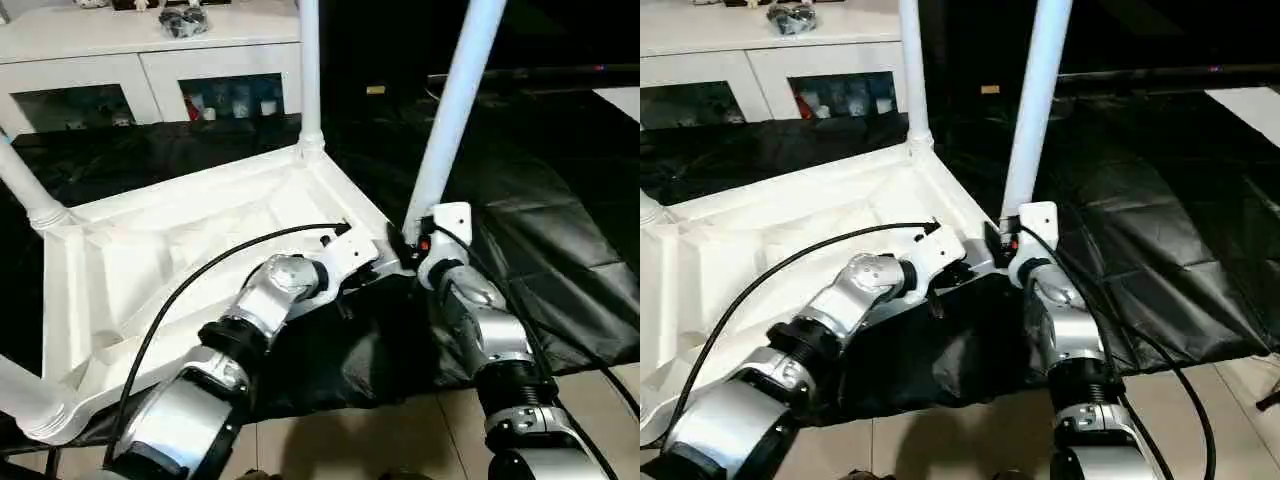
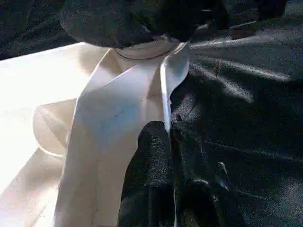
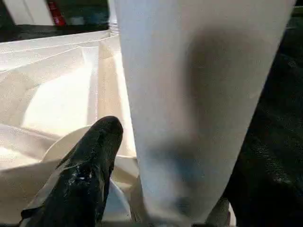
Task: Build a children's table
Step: Rotate leg to tighten
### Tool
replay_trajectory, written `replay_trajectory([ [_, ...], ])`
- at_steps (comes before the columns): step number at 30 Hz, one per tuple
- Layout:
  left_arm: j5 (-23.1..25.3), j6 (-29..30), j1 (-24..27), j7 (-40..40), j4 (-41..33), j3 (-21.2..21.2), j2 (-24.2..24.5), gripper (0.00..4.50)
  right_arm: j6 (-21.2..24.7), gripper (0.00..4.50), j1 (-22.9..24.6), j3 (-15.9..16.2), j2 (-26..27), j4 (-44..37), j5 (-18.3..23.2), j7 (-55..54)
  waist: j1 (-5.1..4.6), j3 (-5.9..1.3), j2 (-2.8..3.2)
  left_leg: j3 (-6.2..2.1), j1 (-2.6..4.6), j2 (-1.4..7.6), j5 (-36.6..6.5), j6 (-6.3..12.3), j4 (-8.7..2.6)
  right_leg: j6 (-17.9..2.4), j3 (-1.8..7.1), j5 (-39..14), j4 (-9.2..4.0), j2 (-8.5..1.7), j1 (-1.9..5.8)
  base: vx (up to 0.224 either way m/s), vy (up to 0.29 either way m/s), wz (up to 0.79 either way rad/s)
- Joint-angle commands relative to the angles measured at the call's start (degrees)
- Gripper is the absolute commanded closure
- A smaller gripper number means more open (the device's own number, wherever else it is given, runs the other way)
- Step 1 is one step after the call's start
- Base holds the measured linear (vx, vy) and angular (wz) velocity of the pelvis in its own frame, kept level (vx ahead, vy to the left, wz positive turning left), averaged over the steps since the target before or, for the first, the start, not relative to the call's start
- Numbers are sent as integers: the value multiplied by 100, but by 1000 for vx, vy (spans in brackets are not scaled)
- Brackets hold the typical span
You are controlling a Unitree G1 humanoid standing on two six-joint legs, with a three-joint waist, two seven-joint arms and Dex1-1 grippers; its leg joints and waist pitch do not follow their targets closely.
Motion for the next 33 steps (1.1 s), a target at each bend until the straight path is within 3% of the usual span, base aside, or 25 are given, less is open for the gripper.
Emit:
replay_trajectory([
  [1,54,-285,-236,-81,-63,-80,7,450,132,94,194,412,72,22,13,370,17,-319,-16,-311,128,468,-2599,-20,-529,-1041,243,-2000,-449,-447,120,0,0,0],
  [2,49,-413,-199,-240,-45,-81,133,450,127,94,426,539,-239,-295,-59,742,33,-315,-8,-300,144,459,-2626,-6,-519,-990,241,-2137,-475,-434,115,0,0,0],
  [4,48,-467,-182,-301,-45,-87,176,450,140,94,525,579,-368,-432,-66,915,75,-333,-21,-274,151,468,-2433,72,-504,-1018,263,-1985,-472,-441,117,0,0,0],
  [6,12,-563,-123,-464,-84,-91,274,450,177,94,1040,680,-1010,-1221,86,1773,148,-346,-46,-257,105,490,-2018,274,-487,-1051,273,-1667,-433,-440,172,0,0,0],
  [7,4,-582,-114,-485,-87,-94,285,450,178,94,1121,690,-1108,-1339,122,1915,148,-346,-46,-257,105,490,-2018,274,-487,-1051,273,-1667,-433,-440,172,0,0,0],
  [9,-9,-615,-89,-518,-94,-100,309,450,117,94,1360,721,-1394,-1678,196,2267,203,-390,-45,-254,63,506,-1545,460,-452,-1229,263,-1124,-359,-456,213,0,0,0],
  [11,-32,-658,-63,-570,-96,-101,336,450,136,94,1605,710,-1679,-2014,324,2603,210,-386,-45,-251,55,509,-1437,557,-438,-1303,259,-901,-330,-441,219,0,0,0],
  [15,-92,-789,19,-770,-119,-102,427,450,87,94,2024,459,-2223,-2523,591,3027,244,-424,-60,-240,27,516,-1091,835,-376,-1461,244,-502,-280,-452,229,0,0,0],
  [16,-117,-854,63,-922,-154,-118,492,450,172,94,2029,175,-2307,-2519,761,3016,242,-415,-70,-237,7,508,-1065,866,-374,-1468,236,-560,-283,-444,225,0,0,0],
  [20,-185,-938,137,-1261,-247,-155,593,450,447,58,1969,-327,-2478,-2401,1161,3155,244,-381,-101,-220,41,505,-1350,750,-385,-1334,235,-1348,-363,-427,179,0,0,0],
  [22,-221,-944,148,-1374,-284,-159,616,450,496,49,1967,-438,-2584,-2362,1294,3304,261,-380,-105,-222,40,502,-1362,733,-380,-1287,233,-1506,-365,-437,186,0,0,0],
  [23,-246,-949,149,-1482,-317,-165,653,450,509,38,1966,-497,-2730,-2306,1400,3533,267,-379,-135,-218,36,511,-1339,725,-379,-1263,231,-1517,-365,-428,178,0,0,0],
  [24,-259,-954,147,-1536,-329,-171,671,450,520,26,1971,-507,-2809,-2289,1459,3640,288,-390,-114,-223,36,516,-1254,729,-367,-1269,236,-1427,-342,-438,180,0,0,0],
  [25,-265,-956,146,-1565,-335,-174,681,450,526,26,1974,-513,-2850,-2281,1490,3696,297,-395,-118,-213,43,513,-1228,747,-360,-1282,234,-1376,-340,-434,172,0,0,0],
  [26,-287,-973,141,-1665,-351,-196,718,450,501,13,1955,-494,-2963,-2233,1548,3847,298,-394,-160,-212,31,515,-1177,764,-354,-1285,234,-1319,-329,-430,178,0,0,0],
  [31,-347,-1002,143,-1891,-391,-217,784,450,524,6,1865,-401,-3104,-2177,1620,4142,363,-396,-162,-195,1,494,-1043,844,-308,-1289,224,-1314,-302,-438,166,0,0,0],
  [32,-386,-1005,152,-2038,-434,-217,813,450,527,6,1759,-291,-3140,-2127,1593,4321,370,-394,-187,-194,1,491,-1068,829,-303,-1273,216,-1447,-304,-440,165,0,0,0],
  [33,-422,-1003,169,-2196,-485,-225,844,450,500,6,1621,-96,-3151,-2068,1498,4473,377,-389,-174,-190,17,499,-1088,805,-306,-1244,217,-1552,-314,-429,146,0,0,0],
])
